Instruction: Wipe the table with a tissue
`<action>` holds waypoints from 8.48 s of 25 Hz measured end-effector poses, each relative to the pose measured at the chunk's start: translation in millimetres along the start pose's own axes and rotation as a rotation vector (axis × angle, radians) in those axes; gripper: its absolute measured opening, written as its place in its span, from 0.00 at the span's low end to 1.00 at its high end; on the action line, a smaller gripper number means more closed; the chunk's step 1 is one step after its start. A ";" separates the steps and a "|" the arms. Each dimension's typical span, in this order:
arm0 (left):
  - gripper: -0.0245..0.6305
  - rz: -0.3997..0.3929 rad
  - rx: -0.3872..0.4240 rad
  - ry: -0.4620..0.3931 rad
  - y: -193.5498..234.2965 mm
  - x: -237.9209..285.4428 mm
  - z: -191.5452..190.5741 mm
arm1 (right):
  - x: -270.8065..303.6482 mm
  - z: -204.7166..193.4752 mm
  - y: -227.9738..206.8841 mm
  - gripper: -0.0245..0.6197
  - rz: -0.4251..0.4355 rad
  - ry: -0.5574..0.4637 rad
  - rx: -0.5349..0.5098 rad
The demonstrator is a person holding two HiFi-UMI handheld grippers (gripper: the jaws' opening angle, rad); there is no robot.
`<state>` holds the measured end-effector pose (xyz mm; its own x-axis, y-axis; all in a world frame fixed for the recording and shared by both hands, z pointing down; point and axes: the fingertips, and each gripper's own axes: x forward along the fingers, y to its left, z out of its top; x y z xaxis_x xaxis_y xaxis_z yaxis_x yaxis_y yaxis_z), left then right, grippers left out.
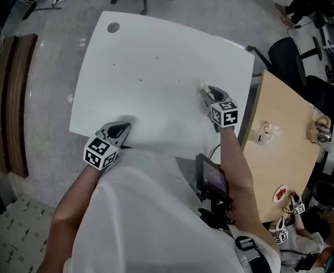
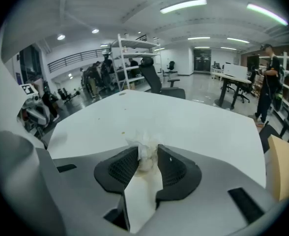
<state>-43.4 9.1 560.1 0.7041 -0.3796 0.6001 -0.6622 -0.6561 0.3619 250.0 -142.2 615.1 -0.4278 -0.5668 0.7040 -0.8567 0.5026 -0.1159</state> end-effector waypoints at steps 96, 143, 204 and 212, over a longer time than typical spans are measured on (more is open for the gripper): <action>0.04 0.020 0.018 -0.033 6.7 -19.8 5.2 | -12.5 -5.4 -18.0 0.22 -0.222 -0.201 0.299; 0.04 -0.091 -0.019 -0.081 134.7 -90.9 -13.6 | 103.3 61.6 162.8 0.22 -0.126 0.002 -0.013; 0.04 -0.076 -0.034 -0.089 157.2 -103.9 -22.5 | 129.0 73.7 290.6 0.22 0.145 -0.021 -0.095; 0.05 -0.038 -0.087 -0.144 167.1 -112.9 -22.2 | 148.2 102.6 254.8 0.22 0.071 -0.005 -0.085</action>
<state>-239.3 -43.2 568.7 0.7546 -0.4491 0.4784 -0.6494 -0.6152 0.4469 -61.3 -165.2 618.0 -0.4884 -0.5306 0.6928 -0.7965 0.5954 -0.1055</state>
